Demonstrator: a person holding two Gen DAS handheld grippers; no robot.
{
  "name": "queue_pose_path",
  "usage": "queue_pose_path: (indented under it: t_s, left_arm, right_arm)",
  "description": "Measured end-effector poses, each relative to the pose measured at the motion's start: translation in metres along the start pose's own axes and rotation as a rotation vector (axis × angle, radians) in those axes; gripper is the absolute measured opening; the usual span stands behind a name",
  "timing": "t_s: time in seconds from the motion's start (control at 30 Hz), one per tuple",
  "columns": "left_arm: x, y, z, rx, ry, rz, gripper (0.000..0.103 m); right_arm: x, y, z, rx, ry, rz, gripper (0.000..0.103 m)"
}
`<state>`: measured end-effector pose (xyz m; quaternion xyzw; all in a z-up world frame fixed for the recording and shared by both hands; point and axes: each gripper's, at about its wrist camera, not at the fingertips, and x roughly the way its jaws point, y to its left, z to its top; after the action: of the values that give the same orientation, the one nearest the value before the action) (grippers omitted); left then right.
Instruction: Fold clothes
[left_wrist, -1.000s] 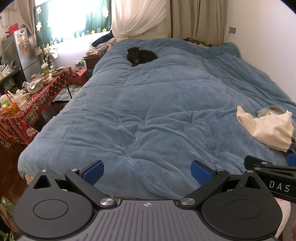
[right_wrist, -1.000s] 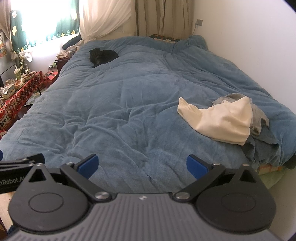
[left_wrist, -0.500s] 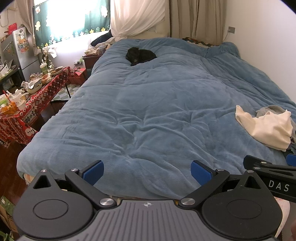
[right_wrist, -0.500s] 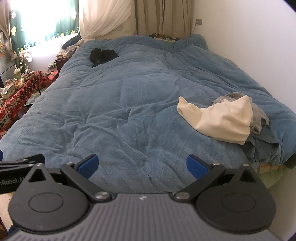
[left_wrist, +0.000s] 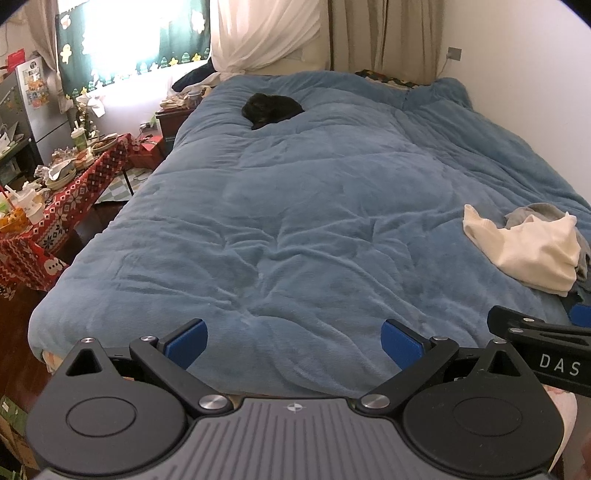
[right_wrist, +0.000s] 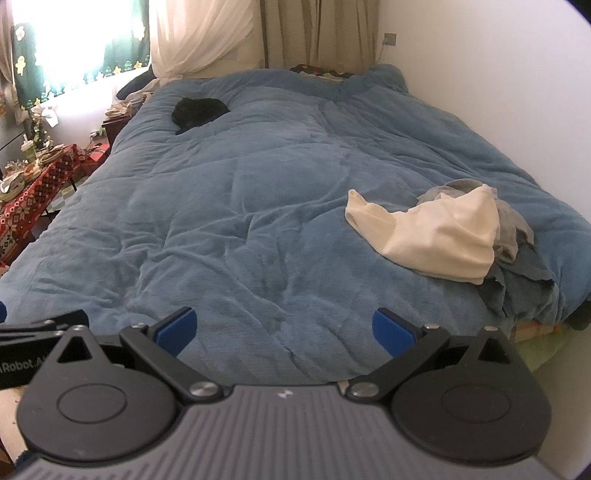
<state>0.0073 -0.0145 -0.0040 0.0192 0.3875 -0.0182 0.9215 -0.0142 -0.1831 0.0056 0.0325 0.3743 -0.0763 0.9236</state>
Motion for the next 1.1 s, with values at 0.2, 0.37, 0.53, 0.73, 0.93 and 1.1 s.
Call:
queue_pose_path:
  t_s: [0.2,0.37,0.53,0.73,0.93,1.1]
  left_arm:
    - [0.008,-0.012,0.005,0.033,0.008,-0.018,0.102]
    - [0.02,-0.03,0.012,0.076,0.004,-0.044,0.101]
    - [0.048,-0.057,0.028,0.121,0.036,-0.116,0.102]
    - [0.097,-0.096,0.05,0.161,0.062,-0.198,0.102]
    - [0.155,-0.142,0.072,0.179,0.04,-0.325,0.101]
    - [0.196,-0.179,0.082,0.189,0.016,-0.426,0.094]
  right_arm:
    - [0.006,-0.016,0.003,0.039,0.011,-0.026,0.102]
    - [0.01,-0.032,0.005,0.049,-0.006,-0.066,0.102]
    - [0.023,-0.061,0.009,0.066,-0.033,-0.151,0.102]
    - [0.054,-0.105,0.013,0.05,-0.045,-0.312,0.102]
    - [0.091,-0.152,0.016,0.063,-0.082,-0.373,0.102]
    - [0.132,-0.2,0.012,0.099,-0.069,-0.386,0.102]
